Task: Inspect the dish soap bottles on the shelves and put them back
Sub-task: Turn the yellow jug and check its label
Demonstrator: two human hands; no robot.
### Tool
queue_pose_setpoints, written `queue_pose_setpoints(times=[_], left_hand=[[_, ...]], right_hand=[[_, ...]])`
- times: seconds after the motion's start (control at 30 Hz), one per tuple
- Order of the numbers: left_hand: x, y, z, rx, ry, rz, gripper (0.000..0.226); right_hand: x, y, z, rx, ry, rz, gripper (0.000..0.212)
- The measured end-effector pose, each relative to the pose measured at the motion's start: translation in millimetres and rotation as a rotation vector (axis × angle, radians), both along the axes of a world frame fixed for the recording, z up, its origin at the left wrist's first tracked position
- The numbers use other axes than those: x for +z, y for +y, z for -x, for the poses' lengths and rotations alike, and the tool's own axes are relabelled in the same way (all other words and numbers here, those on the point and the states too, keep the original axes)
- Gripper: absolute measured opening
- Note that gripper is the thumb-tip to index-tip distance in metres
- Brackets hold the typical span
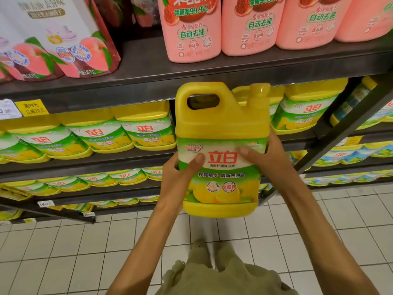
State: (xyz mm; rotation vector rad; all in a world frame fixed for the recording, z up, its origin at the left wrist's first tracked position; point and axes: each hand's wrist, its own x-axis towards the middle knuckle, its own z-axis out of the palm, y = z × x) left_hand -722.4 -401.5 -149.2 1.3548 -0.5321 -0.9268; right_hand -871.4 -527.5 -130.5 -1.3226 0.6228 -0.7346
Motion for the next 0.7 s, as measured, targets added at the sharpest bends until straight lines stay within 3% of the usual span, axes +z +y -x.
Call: queue_pose_setpoints(times=[0.07,0.13,0.2,0.33,0.57,0.7], left_hand=[[1.4,-1.4,1.5,-0.032,0.124,-0.091,0.067],[2.8,-3.1,0.7,-0.072,0.145,-0.195,0.077],[0.8,-4.8,-4.5,-0.124,0.097,-0.253,0.082],[-12.3,1.2,-8.9,-0.213,-0.040,-0.365,0.062],[-27.1,0.9,7.9,-0.022,0.095,-0.372,0.051],[-28.5,5.3,4.8,-0.020,0.195,-0.477,0.068]], right_hand=[[-5.8,6.8,-6.9,-0.083,-0.052,-0.078,0.055],[-7.8,11.4,-11.7,-0.130,-0.074,-0.174,0.048],[-6.1,12.1,-13.6,-0.174,-0.062,-0.217,0.050],[-2.0,10.0,-15.8,-0.273,-0.031,-0.213,0.061],[-11.0,8.0,-12.9,-0.226,0.033,-0.327,0.071],[-23.3,8.5,-10.4,-0.098,0.075,-0.447,0.069]])
